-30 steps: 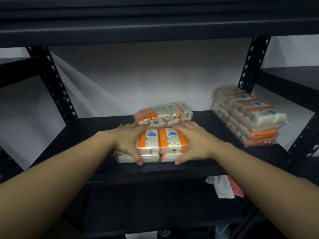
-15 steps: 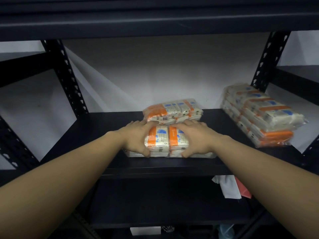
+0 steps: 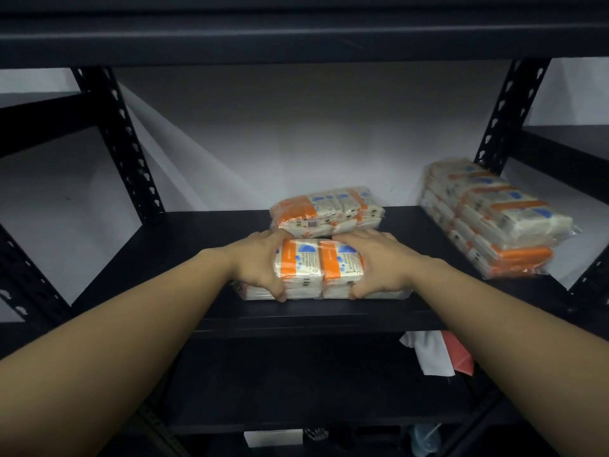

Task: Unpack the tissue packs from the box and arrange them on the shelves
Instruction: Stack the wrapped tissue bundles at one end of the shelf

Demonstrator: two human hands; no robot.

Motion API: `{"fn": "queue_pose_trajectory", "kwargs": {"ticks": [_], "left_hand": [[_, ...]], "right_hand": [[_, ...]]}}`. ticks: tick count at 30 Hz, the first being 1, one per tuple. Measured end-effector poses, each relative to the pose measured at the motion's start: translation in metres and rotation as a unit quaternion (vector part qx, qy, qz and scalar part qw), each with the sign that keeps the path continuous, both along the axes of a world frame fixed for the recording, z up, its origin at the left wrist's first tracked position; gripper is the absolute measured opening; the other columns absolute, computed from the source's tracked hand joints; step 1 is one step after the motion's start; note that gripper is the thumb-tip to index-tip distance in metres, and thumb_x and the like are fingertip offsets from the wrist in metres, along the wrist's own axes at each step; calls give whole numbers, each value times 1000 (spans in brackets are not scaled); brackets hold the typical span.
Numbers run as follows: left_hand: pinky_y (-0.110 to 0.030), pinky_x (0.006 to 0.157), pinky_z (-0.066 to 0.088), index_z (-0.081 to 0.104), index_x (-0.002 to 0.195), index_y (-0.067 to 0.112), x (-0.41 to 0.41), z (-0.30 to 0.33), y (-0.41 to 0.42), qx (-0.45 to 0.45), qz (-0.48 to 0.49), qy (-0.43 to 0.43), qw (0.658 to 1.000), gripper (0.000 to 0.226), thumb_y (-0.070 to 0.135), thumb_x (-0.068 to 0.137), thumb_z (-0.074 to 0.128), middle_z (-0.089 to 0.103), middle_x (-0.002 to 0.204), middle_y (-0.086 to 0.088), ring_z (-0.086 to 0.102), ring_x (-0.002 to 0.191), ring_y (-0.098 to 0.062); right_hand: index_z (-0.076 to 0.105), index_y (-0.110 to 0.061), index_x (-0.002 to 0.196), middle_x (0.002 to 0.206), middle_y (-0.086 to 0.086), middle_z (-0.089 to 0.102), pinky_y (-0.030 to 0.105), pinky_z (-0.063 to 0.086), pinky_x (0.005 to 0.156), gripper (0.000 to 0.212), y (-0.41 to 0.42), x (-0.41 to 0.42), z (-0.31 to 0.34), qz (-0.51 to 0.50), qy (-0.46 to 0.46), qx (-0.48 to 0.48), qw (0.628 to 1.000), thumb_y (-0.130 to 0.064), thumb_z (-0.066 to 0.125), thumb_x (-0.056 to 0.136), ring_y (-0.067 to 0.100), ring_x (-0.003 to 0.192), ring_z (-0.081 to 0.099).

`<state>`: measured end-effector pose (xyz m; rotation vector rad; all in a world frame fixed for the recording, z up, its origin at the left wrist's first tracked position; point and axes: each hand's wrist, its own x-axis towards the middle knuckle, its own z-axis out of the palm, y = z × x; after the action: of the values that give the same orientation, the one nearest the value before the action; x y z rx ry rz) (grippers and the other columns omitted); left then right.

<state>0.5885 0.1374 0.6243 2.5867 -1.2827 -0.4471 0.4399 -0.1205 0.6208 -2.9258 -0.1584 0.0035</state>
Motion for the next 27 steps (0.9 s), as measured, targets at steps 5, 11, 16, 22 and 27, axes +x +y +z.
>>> {"fn": "queue_pose_trajectory", "kwargs": {"ticks": [5, 11, 16, 22, 27], "left_hand": [[-31, 95, 58, 34, 139, 44, -5, -18, 19, -127, 12, 58, 990, 98, 56, 63, 96, 56, 129, 18, 63, 113, -6], [-35, 123, 18, 32, 155, 55, -11, -31, 45, -137, 5, -19, 990, 89, 67, 80, 76, 17, 170, 19, 7, 156, -5], [-34, 118, 35, 37, 143, 52, -20, -36, 61, -166, 36, -29, 985, 72, 64, 82, 73, 19, 172, 13, 23, 157, -14], [-38, 116, 41, 53, 143, 50, -25, -54, 76, -225, 93, -38, 969, 70, 63, 78, 77, 27, 156, 7, 30, 146, -14], [-16, 89, 45, 42, 140, 61, -29, -54, 78, -221, 116, 6, 968, 71, 57, 79, 79, 37, 128, 10, 47, 112, -5]], "right_hand": [[27, -49, 154, 164, -14, 30, 41, 19, 125, 101, -21, -17, -14, 3, -42, 38, 998, -75, 77, 71, 12, 151, 25], [18, -75, 141, 162, -26, 2, 43, 11, 127, 86, -31, -35, -31, -4, -66, 96, 993, -74, 71, 74, 3, 153, 0], [33, -57, 150, 167, -18, 8, 51, 19, 128, 90, -29, -45, -44, -62, -104, 150, 981, -76, 71, 71, 9, 157, 2], [47, -49, 149, 173, -7, 0, 26, 31, 116, 85, -28, -58, -55, -115, -111, 204, 966, -61, 82, 73, -2, 144, 18], [56, -37, 145, 155, -5, 34, 10, 36, 101, 78, -30, -67, -62, -159, -168, 239, 943, -49, 87, 75, 2, 131, 40]]}}
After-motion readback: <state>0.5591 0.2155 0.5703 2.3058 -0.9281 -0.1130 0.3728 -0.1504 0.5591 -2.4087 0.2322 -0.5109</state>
